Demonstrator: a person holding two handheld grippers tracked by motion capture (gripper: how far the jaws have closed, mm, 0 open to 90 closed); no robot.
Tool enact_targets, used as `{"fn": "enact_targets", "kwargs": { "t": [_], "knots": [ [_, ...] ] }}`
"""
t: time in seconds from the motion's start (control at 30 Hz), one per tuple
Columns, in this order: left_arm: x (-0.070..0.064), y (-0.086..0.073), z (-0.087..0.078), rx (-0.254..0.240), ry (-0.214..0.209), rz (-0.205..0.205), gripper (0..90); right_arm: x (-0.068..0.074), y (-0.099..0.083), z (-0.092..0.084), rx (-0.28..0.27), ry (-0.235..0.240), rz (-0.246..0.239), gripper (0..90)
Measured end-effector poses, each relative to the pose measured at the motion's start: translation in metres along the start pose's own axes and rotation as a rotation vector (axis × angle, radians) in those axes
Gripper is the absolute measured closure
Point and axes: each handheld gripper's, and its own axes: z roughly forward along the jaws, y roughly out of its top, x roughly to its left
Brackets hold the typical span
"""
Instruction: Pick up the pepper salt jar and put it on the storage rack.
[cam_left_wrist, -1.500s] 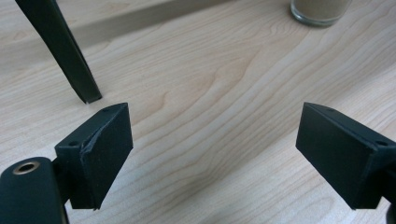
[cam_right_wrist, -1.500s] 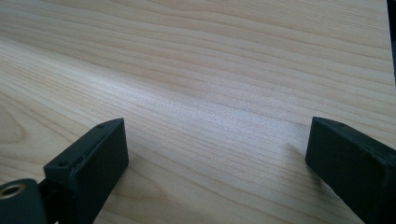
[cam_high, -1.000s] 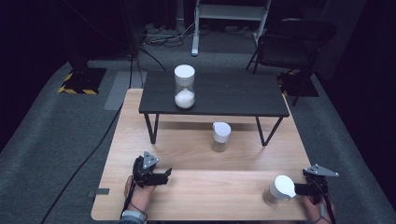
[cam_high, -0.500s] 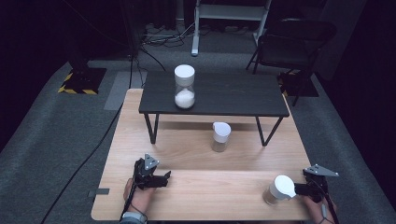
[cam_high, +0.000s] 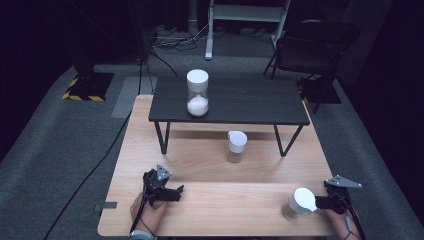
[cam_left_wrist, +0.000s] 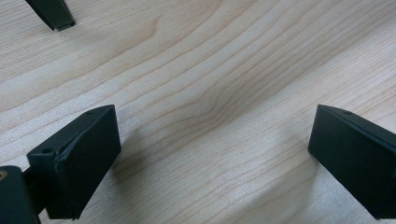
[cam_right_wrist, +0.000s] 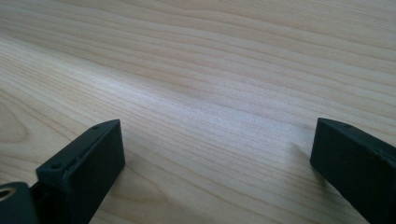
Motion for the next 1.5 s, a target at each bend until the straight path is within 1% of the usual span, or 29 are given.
{"fn": "enact_targets", "kwargs": {
  "t": [0.07, 0.17, 0.2, 0.27, 0.33, 0.4, 0.53, 0.7, 0.87, 0.93, 1.03, 1.2, 1.3, 1.4, 1.5],
  "knots": [
    [0.0, 0.0, 0.0, 0.0, 0.0, 0.0, 2.4, 0.0, 0.001, -0.003, -0.003, -0.002, 0.007, 2.8],
    [0.0, 0.0, 0.0, 0.0, 0.001, -0.001, 2.4, 0.004, 0.002, -0.009, -0.028, -0.027, -0.008, 2.8],
    [0.0, 0.0, 0.0, 0.0, 0.001, -0.001, 2.4, 0.005, 0.003, -0.013, -0.044, -0.032, -0.014, 2.8],
    [0.0, 0.0, 0.0, 0.001, 0.004, -0.005, 2.4, 0.003, 0.003, -0.019, -0.071, -0.023, -0.008, 2.8],
    [0.0, 0.0, 0.0, -0.001, 0.005, -0.009, 2.4, 0.003, 0.005, -0.025, -0.097, -0.023, 0.005, 2.8],
    [0.001, -0.001, 0.0, -0.002, 0.003, -0.004, 2.4, 0.003, 0.009, -0.032, -0.115, -0.022, 0.01, 2.8],
    [0.001, -0.001, 0.0, -0.003, 0.004, -0.006, 2.4, 0.009, 0.017, -0.047, -0.154, -0.035, 0.008, 2.8],
    [0.001, -0.001, 0.0, -0.003, 0.004, -0.006, 2.4, 0.015, 0.028, -0.062, -0.204, -0.028, 0.025, 2.8],
    [0.001, 0.001, 0.001, 0.005, 0.004, -0.005, 1.4, 0.026, 0.036, -0.074, -0.262, -0.025, 0.026, 2.8],
    [0.001, 0.001, 0.001, 0.0, 0.002, -0.001, 1.0, 0.029, 0.039, -0.078, -0.278, -0.018, 0.035, 2.8],
    [0.001, 0.001, 0.001, 0.0, 0.002, -0.001, 1.0, 0.035, 0.046, -0.084, -0.297, -0.017, 0.028, 2.8],
    [0.002, 0.001, 0.001, 0.003, 0.001, -0.001, 1.0, 0.047, 0.056, -0.093, -0.31, -0.022, 0.032, 2.8],
    [0.002, 0.001, 0.001, 0.003, 0.001, -0.001, 1.0, 0.055, 0.061, -0.096, -0.323, -0.008, 0.038, 2.9],
    [0.002, 0.001, 0.001, 0.003, 0.001, -0.001, 1.0, 0.066, 0.068, -0.097, -0.331, 0.003, 0.025, 2.8],
    [0.002, 0.001, 0.001, 0.003, 0.001, 0.0, 1.0, 0.075, 0.074, -0.094, -0.339, 0.022, 0.023, 2.8]
  ]
}}
